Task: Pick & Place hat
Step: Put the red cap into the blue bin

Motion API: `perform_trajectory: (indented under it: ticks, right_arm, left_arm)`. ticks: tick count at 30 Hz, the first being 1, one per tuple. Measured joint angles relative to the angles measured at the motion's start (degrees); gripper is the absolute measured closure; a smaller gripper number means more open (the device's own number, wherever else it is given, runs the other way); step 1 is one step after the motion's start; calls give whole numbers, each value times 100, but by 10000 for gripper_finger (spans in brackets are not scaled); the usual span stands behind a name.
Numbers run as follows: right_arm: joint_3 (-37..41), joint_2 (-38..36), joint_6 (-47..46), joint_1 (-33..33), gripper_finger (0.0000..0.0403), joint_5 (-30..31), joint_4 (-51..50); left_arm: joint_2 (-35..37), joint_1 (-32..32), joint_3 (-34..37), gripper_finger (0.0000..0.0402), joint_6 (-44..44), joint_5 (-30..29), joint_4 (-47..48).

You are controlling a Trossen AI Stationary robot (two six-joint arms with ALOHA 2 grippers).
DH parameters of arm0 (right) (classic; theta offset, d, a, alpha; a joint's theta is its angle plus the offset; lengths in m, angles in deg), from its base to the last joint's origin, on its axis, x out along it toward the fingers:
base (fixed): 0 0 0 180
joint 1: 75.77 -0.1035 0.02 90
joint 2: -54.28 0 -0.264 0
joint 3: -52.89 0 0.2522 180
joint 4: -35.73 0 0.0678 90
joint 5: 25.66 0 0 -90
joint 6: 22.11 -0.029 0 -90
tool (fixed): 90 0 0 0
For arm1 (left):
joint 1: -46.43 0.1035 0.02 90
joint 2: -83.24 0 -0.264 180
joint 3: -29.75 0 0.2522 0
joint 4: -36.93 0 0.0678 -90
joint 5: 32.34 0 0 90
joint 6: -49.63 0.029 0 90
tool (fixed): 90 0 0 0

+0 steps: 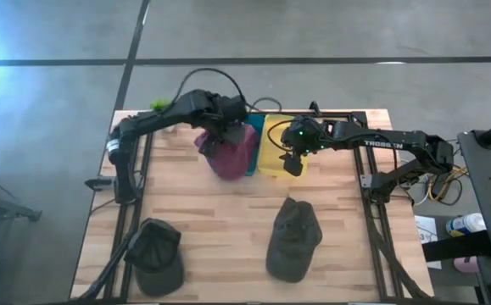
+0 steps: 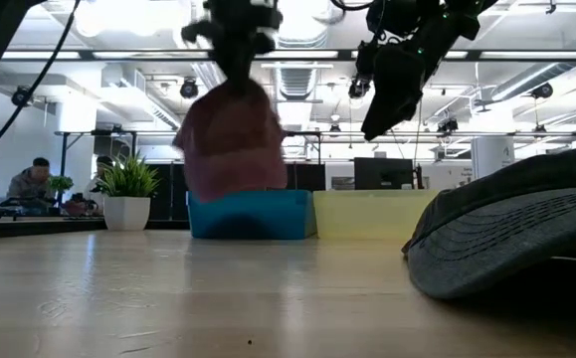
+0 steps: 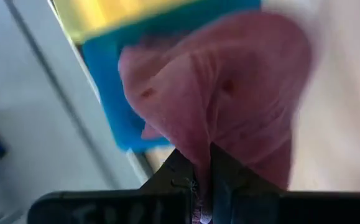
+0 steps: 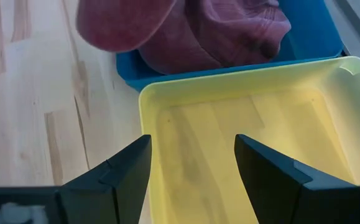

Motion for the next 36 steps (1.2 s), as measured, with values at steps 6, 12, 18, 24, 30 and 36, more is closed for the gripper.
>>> perform_trajectory:
  ticks: [6, 12, 18, 24, 30, 36]
  right_arm:
    - [54, 0, 4, 0, 177, -75, -37]
    - [115, 0, -3, -4, 177, -153, -44]
    - [182, 0, -21, -4, 177, -153, -43]
    - [214, 0, -41, -4, 177, -153, -44]
    - [221, 0, -35, 0, 177, -152, -37]
    - [221, 0, 4, 0, 177, -151, -27]
  left_arm:
    - [0, -107, 258, 383, 359, -672, -352]
    - [14, -157, -142, 383, 609, -838, -654]
    - [4, -151, -70, 383, 807, -986, -785]
    - [-31, -174, 220, 383, 908, -999, -820]
    - [-31, -204, 217, 383, 911, -1070, -888]
    - [-19, -318, 37, 383, 986, -1392, -881]
